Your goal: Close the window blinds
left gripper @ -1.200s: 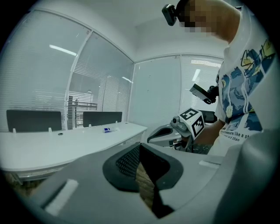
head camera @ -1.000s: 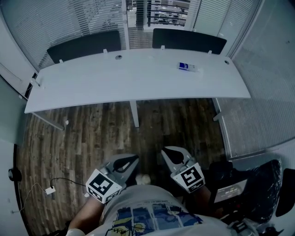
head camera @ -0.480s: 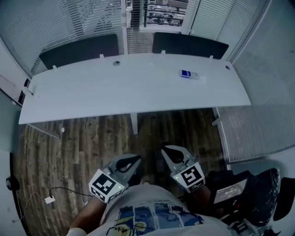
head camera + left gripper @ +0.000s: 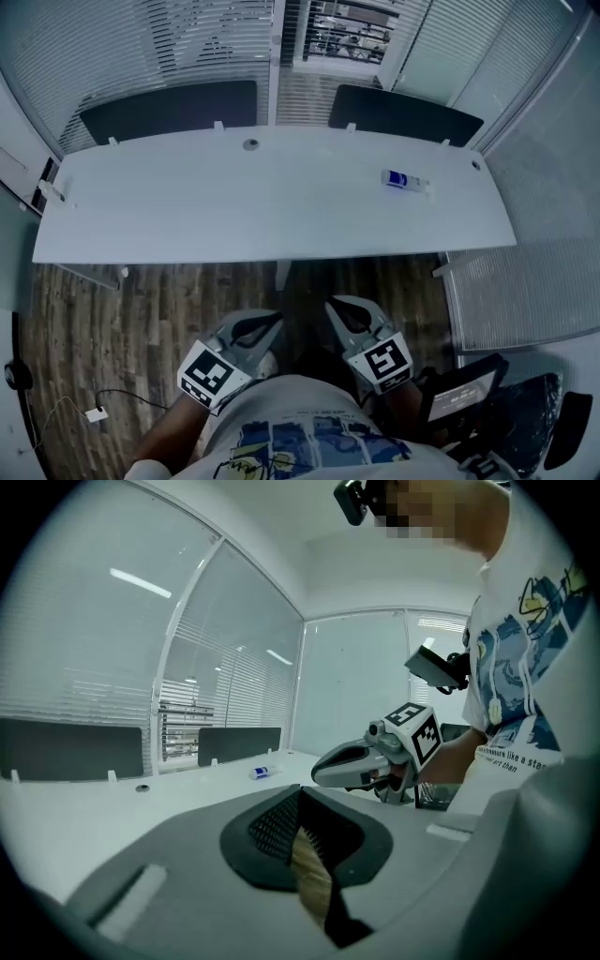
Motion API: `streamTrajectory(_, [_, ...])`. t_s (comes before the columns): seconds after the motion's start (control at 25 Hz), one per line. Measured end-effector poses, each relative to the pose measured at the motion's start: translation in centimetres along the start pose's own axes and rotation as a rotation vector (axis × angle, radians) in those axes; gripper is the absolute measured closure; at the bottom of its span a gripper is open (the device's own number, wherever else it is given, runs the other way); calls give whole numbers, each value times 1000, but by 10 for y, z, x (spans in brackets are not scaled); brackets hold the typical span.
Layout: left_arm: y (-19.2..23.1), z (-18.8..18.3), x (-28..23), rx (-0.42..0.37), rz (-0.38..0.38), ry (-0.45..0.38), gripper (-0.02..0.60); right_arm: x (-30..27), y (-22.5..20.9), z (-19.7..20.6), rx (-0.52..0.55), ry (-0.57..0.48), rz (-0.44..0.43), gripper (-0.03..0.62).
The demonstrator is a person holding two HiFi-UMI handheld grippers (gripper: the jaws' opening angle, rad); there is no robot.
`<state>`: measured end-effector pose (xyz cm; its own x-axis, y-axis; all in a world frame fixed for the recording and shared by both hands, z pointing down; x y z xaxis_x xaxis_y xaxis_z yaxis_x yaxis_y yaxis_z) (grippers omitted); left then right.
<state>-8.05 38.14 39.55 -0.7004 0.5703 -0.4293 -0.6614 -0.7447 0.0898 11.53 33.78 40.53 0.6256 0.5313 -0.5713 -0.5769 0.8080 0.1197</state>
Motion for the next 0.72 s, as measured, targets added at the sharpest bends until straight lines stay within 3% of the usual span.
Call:
streamTrajectory(0.32, [57,-11,-29,29,-47,3,578,-50,-50,-24,45,-14,-45,588])
streamTrajectory(0.72, [149,-72,-114,32,-161,3,578,-126,-182,-53,85,-13,-121,588])
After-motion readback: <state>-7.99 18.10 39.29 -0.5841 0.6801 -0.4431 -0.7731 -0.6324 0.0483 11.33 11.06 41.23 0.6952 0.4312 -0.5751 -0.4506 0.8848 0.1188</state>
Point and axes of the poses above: the fingertips, and each gripper's own axes: x backward along the fingers, y to its left, z out of its underside, the point moved 8 cm from there along x, backward along the fingers, and after that the axes turned 12 degrees about y, right-handed, at the moved point
